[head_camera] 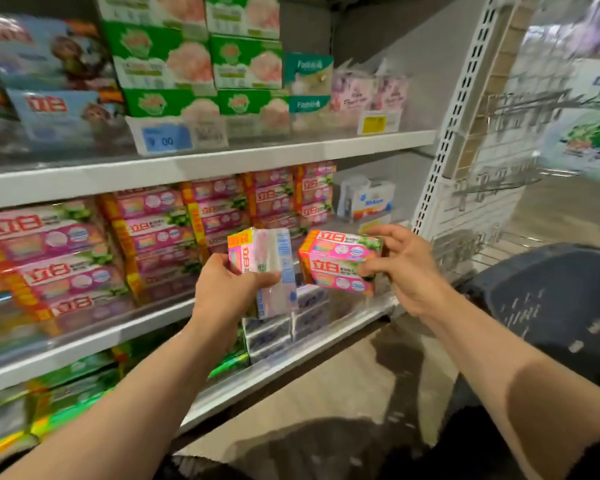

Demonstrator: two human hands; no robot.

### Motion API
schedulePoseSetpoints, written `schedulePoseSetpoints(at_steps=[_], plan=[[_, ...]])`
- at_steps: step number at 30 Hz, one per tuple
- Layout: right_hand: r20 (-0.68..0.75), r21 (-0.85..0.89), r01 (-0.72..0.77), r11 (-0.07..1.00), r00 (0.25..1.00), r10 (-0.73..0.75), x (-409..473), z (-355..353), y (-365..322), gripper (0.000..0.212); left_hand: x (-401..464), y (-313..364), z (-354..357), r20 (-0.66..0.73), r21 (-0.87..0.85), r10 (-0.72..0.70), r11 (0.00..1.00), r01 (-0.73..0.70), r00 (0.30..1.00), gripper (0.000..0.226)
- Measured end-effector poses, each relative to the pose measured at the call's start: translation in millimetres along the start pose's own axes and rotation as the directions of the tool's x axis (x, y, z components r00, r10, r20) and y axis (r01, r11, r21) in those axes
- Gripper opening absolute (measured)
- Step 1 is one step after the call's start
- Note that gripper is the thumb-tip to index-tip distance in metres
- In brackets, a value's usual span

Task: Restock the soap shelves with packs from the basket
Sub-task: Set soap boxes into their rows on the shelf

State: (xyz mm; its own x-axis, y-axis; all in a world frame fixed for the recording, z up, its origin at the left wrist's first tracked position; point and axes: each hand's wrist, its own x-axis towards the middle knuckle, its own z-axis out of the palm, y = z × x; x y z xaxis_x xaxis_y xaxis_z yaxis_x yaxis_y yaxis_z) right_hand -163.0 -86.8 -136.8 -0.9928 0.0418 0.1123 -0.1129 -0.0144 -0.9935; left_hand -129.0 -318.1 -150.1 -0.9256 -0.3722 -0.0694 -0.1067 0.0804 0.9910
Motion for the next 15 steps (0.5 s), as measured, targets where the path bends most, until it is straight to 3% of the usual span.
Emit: schedulePoseSetpoints(at_steps=[4,15], plan=[[-0.023,0.057,-0.022,0.998,0.999,0.023,23,19,9,0.056,17,-4,-25,-0.017,0.019,-0.091,0.996,0.091,0.996,0.05],[-0.001,0.285,0.019,0.958,1.0,-0.019,98,68,10,0.047,35,-11,-48,-0.088,0.085,-0.029,0.996,0.037,0.996,0.049]])
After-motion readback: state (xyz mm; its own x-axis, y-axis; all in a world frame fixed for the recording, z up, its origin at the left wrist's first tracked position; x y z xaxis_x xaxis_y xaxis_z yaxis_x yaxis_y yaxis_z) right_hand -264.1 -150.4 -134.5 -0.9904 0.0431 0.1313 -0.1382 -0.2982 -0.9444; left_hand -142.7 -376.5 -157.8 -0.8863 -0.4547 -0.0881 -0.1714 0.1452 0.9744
